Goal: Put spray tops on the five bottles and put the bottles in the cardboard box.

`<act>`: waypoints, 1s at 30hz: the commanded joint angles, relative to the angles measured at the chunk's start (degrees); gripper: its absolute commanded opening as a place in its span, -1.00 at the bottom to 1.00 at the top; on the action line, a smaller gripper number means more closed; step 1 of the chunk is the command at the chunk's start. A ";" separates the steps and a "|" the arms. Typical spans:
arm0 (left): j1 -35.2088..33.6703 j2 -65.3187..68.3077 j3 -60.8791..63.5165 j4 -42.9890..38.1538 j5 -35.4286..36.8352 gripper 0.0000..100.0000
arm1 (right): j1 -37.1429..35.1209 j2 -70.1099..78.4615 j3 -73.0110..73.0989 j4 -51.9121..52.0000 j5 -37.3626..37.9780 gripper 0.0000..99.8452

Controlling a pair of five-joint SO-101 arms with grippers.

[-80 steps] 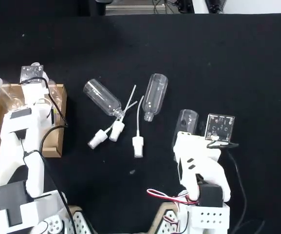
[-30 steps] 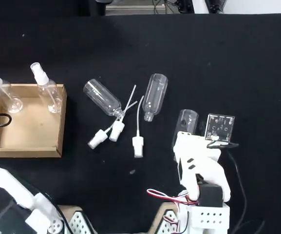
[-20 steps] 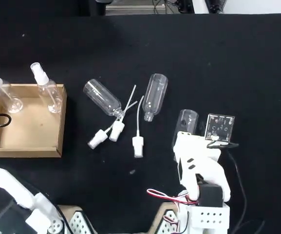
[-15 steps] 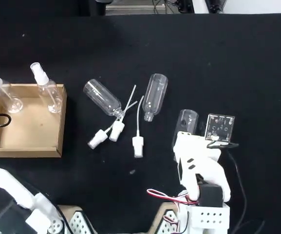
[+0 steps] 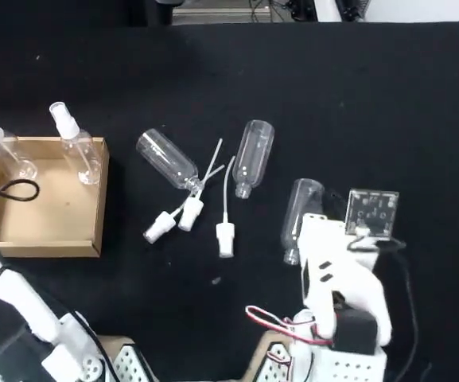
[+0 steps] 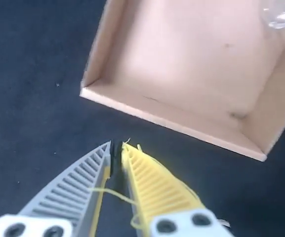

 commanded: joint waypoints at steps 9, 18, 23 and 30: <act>11.82 0.00 -3.12 2.20 2.29 -0.94 | 27.16 -5.58 -9.80 3.25 31.47 -0.96; 17.63 0.00 -3.47 6.68 5.45 -0.94 | 45.10 -6.02 -2.86 -1.49 47.91 -0.98; 17.80 0.09 -3.21 6.51 5.71 -0.94 | 53.36 -6.55 -2.77 4.75 63.65 -0.98; 17.80 0.00 -3.12 8.88 5.80 -0.94 | 54.07 -6.11 -4.88 12.75 64.79 -0.98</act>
